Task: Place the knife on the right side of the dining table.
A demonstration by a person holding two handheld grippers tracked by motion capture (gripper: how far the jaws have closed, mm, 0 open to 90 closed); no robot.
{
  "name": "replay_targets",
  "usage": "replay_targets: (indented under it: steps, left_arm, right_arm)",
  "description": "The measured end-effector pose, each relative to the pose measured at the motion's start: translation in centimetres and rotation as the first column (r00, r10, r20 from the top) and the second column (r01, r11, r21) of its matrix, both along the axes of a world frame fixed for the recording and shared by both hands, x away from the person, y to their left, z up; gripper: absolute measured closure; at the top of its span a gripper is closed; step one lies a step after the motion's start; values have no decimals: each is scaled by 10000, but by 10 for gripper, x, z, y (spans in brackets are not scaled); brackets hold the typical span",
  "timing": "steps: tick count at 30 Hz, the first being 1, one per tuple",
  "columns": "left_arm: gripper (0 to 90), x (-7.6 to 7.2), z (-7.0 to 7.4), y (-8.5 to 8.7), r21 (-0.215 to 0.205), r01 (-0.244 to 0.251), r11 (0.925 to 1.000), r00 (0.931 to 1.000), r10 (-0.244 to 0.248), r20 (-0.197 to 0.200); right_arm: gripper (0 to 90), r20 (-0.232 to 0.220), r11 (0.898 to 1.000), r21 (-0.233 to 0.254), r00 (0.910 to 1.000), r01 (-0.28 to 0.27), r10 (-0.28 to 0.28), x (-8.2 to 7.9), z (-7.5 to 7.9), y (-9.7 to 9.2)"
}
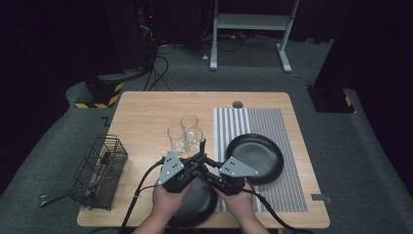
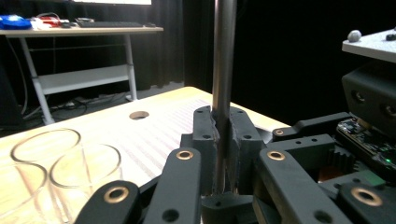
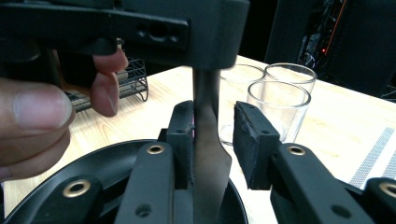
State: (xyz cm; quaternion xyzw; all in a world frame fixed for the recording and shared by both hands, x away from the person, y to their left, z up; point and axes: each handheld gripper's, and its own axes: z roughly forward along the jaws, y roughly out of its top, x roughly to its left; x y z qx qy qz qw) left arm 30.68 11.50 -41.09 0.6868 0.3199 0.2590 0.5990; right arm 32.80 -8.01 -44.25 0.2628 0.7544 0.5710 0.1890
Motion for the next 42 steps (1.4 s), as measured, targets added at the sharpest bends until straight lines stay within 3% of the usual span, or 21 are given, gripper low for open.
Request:
replay_targets:
  steps: [14,42]
  left_arm:
    - [833,3,-1,13,-137,-527,9985,9985,529,130]
    - [833,0,-2,24,-224,-822,9964,9953,832,498]
  right_arm:
    - [647,-32,9999,114,10000,38,-37,0,3,-5]
    - [597,-275,9978,386,9983,532,-522,5,10,-12]
